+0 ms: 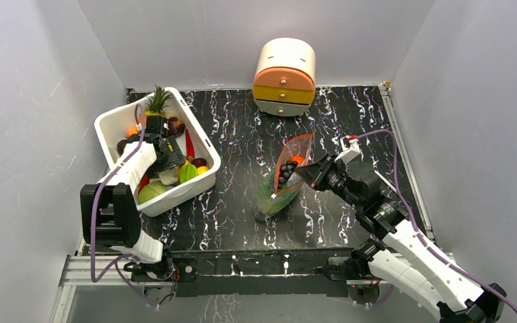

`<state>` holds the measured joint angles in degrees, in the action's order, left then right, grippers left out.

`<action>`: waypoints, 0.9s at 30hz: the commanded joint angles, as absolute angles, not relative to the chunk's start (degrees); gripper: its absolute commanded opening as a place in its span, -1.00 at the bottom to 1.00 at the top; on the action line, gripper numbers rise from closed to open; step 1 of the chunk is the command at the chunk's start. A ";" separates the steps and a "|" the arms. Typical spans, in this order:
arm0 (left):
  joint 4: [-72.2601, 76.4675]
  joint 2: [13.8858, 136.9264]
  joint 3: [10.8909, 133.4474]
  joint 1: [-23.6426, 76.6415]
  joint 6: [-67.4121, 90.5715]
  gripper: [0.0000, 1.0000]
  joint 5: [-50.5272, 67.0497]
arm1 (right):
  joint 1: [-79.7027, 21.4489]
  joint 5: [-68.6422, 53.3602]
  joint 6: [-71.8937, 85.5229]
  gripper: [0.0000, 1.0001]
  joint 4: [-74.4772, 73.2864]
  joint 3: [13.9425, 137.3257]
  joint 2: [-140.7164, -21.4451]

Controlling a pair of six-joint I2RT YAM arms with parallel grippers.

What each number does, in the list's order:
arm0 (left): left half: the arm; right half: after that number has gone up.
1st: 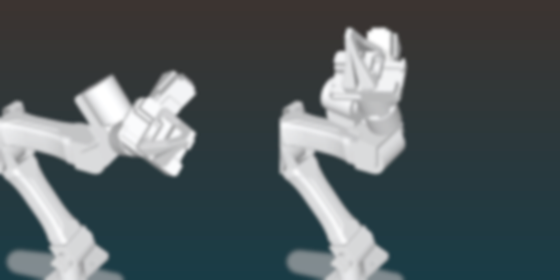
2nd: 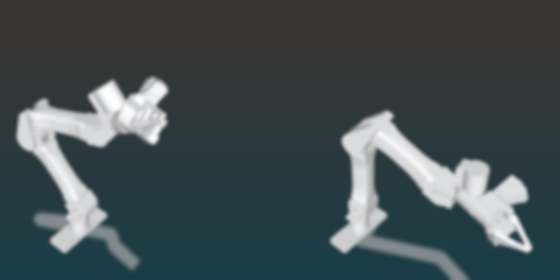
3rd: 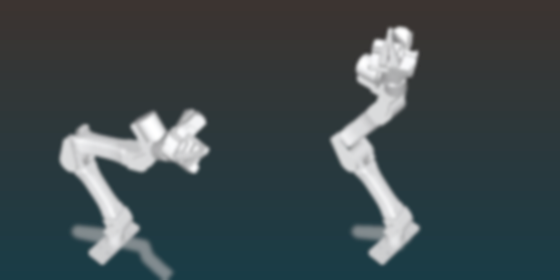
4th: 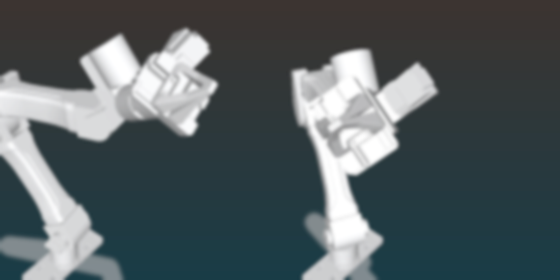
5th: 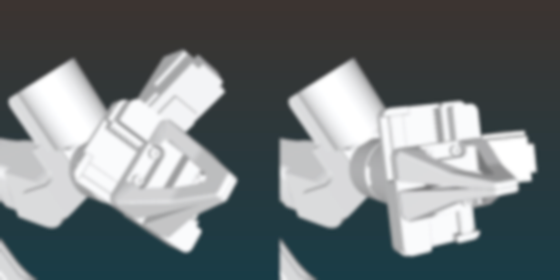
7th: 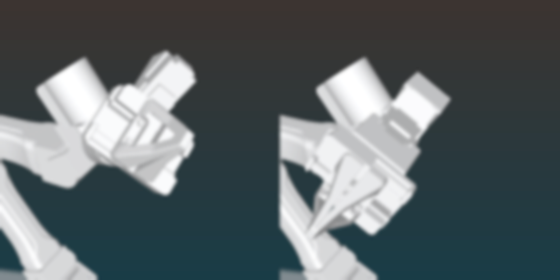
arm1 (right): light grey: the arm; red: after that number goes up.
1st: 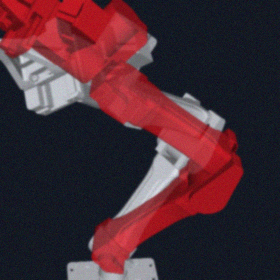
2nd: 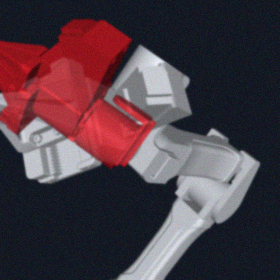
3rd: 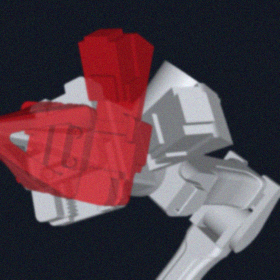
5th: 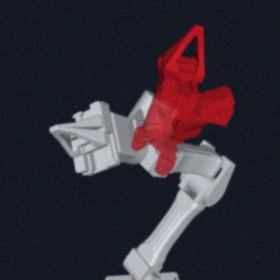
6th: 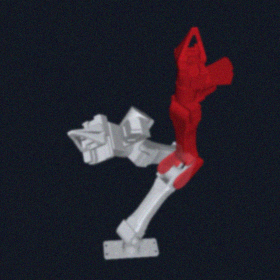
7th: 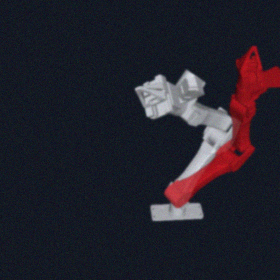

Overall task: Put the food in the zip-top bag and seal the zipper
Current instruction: Pick up the fake vegetable from the bin.

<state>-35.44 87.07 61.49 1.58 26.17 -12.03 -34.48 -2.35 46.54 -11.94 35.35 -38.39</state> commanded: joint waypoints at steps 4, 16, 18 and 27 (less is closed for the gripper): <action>-33.73 85.90 60.08 1.19 25.60 0.22 -10.59 | -34.45 -2.11 46.08 -1.00 -8.64 37.18 -37.19; -35.78 80.62 61.00 1.19 26.36 -0.49 -9.10 | -34.45 -2.94 46.84 -1.00 -7.39 36.58 -37.98; -36.28 80.07 61.67 1.19 26.37 -0.50 -9.05 | -34.45 -2.87 47.00 -1.00 -7.38 36.45 -37.89; -38.12 78.66 64.68 1.17 25.93 -0.54 -9.94 | -34.45 -2.50 46.59 -1.00 -8.23 36.41 -37.61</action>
<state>-36.38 81.32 61.60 0.97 25.78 -9.98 -34.48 -2.76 46.83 -11.86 35.35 -38.26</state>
